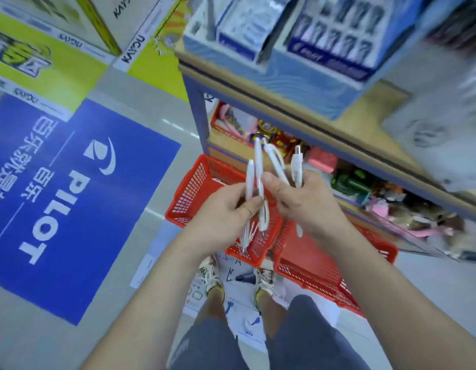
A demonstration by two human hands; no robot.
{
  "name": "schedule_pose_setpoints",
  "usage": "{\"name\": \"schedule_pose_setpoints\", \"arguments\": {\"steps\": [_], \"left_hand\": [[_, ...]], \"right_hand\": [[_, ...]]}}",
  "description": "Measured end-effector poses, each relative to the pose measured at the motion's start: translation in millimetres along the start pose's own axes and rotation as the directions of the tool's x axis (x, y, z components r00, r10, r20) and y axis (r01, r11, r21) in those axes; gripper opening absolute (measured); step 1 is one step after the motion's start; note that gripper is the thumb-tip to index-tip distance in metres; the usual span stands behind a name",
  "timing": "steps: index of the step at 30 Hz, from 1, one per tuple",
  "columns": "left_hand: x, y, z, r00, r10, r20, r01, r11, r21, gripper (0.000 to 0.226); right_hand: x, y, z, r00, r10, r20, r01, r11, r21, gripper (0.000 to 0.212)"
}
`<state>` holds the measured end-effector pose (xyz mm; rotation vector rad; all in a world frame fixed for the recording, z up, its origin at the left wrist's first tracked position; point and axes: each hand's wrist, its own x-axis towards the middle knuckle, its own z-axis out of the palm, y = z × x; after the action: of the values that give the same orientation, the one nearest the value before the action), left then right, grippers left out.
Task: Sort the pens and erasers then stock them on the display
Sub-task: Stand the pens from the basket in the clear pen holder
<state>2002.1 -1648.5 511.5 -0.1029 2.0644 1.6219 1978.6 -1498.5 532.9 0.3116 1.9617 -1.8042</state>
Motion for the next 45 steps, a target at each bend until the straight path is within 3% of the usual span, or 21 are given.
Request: {"name": "schedule_pose_setpoints", "arguments": {"steps": [3,6,10,13,16,18,20,23,25,29,32,35,37,42,45], "left_hand": [[-19.0,48.3,15.9,0.996,0.067,0.065,-0.066,0.998,-0.018,0.015],[-30.6,92.5,31.7,0.990,0.119,0.074,-0.112,0.990,-0.089,0.017],[-38.8,146.1,60.7,0.975,0.201,0.098,-0.199,0.979,-0.034,0.015],[-38.6,169.0,77.5,0.953,0.275,0.126,-0.288,0.953,0.093,0.016],[-33.4,190.7,96.7,0.903,0.405,0.145,-0.429,0.834,0.348,0.015],[-30.0,201.2,105.1,0.838,0.511,0.189,-0.529,0.681,0.506,0.035],[-27.3,211.4,111.2,0.776,0.577,0.255,-0.590,0.523,0.615,0.039],[-25.5,228.1,118.6,0.727,0.618,0.301,-0.607,0.372,0.702,0.033],[-25.1,242.1,119.6,0.782,0.572,0.246,-0.555,0.461,0.692,0.038],[-21.5,258.8,105.7,0.919,0.369,0.140,-0.392,0.813,0.431,0.033],[-24.2,264.7,108.4,0.947,0.316,0.053,-0.320,0.921,0.221,0.023],[-21.9,269.4,120.4,0.966,0.258,-0.026,-0.258,0.966,0.006,0.014],[-16.2,271.7,129.4,0.968,0.249,-0.035,-0.250,0.967,-0.050,0.012],[9.4,271.1,153.9,0.961,0.270,-0.063,-0.268,0.963,0.027,0.015],[28.2,272.1,161.4,0.949,0.298,-0.102,-0.281,0.948,0.148,0.018]], "right_hand": [[-35.0,-37.0,-19.1,1.000,-0.025,0.008,0.024,0.994,0.108,0.016],[-63.8,-65.7,-40.3,0.996,-0.021,-0.092,0.043,0.970,0.238,0.019],[-90.4,-85.6,-81.6,0.930,-0.044,-0.364,0.129,0.968,0.213,0.027],[-110.2,-97.5,-109.8,0.922,-0.014,-0.388,0.135,0.949,0.285,0.030],[-133.8,-104.8,-141.1,0.958,-0.039,-0.283,0.152,0.909,0.388,0.029],[-143.8,-104.0,-158.1,0.966,-0.103,-0.236,0.181,0.925,0.335,0.045],[-150.6,-100.7,-172.3,0.961,-0.148,-0.233,0.213,0.935,0.283,0.051],[-158.7,-96.2,-189.2,0.946,-0.194,-0.259,0.252,0.943,0.216,0.026],[-162.0,-92.1,-197.7,0.934,-0.209,-0.290,0.279,0.933,0.226,0.018],[-163.6,-83.8,-210.6,0.904,-0.208,-0.374,0.322,0.907,0.272,0.020],[-162.2,-81.3,-215.9,0.881,-0.224,-0.416,0.358,0.892,0.278,0.019],[-158.5,-79.0,-217.6,0.858,-0.228,-0.460,0.388,0.875,0.289,0.020],[-155.0,-75.2,-219.1,0.843,-0.207,-0.497,0.380,0.883,0.276,0.019],[-140.8,-51.5,-233.4,0.805,-0.083,-0.588,0.285,0.923,0.260,0.030],[-128.2,-35.7,-245.6,0.779,-0.005,-0.627,0.251,0.918,0.305,0.027]]}}
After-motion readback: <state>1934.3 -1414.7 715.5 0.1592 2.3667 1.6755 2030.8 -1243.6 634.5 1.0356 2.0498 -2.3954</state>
